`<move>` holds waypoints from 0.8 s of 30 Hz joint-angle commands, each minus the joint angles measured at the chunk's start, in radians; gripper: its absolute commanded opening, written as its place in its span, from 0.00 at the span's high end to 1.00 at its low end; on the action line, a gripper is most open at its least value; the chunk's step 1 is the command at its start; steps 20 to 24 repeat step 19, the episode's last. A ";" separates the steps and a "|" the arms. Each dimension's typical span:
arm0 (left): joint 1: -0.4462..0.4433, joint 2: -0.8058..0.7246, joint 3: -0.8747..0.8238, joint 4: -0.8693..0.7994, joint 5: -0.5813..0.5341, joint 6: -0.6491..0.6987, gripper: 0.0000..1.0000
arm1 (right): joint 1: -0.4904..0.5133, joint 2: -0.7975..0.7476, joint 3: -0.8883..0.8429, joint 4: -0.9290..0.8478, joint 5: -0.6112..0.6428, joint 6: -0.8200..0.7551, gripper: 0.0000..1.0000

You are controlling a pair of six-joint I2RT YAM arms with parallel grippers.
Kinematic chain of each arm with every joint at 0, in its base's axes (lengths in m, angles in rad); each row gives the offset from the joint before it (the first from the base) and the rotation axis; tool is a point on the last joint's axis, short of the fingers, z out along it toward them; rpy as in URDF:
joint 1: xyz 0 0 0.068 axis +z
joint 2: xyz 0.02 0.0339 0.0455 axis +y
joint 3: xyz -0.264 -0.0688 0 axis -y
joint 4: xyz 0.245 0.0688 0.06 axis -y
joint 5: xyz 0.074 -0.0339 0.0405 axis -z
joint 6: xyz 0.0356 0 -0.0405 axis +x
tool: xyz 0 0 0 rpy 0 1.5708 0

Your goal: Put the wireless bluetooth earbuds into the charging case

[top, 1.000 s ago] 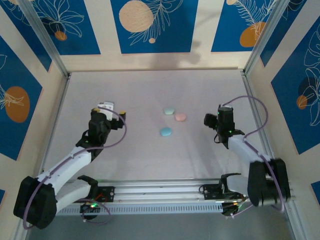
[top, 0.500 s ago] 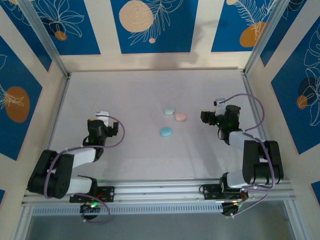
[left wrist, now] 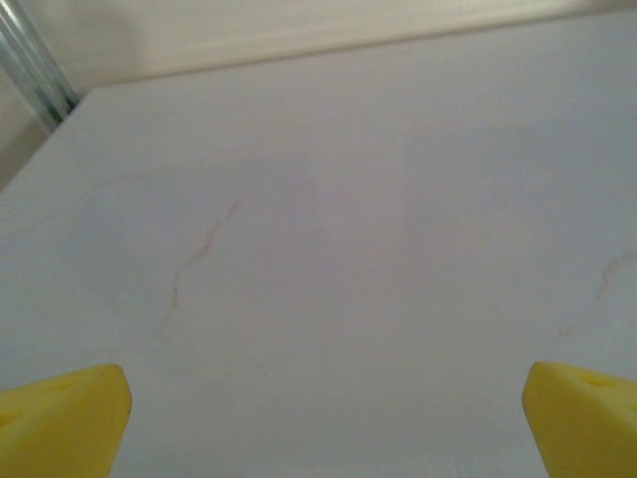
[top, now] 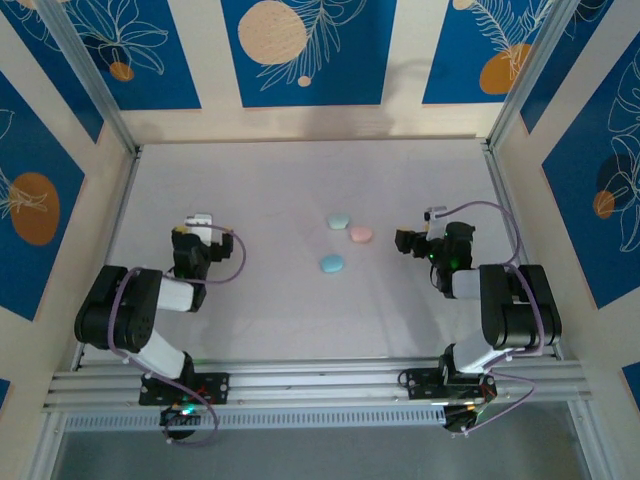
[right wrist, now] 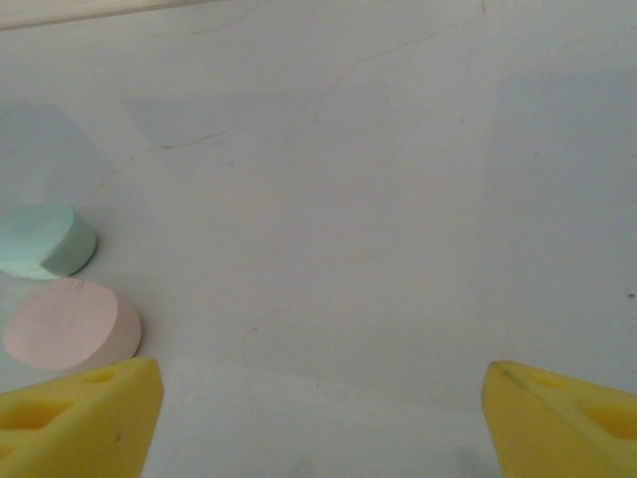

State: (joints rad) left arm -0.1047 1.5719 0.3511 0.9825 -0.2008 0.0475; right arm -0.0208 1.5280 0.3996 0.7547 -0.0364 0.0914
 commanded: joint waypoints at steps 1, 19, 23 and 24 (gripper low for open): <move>0.020 -0.009 0.015 -0.029 0.013 -0.029 0.00 | 0.016 -0.004 0.020 0.048 0.094 0.004 0.00; 0.019 -0.013 0.014 -0.028 0.038 -0.018 0.00 | 0.021 -0.006 0.021 0.044 0.095 -0.002 0.01; 0.019 -0.013 0.014 -0.028 0.038 -0.018 0.00 | 0.021 -0.006 0.021 0.044 0.095 -0.002 0.01; 0.019 -0.013 0.014 -0.028 0.038 -0.018 0.00 | 0.021 -0.006 0.021 0.044 0.095 -0.002 0.01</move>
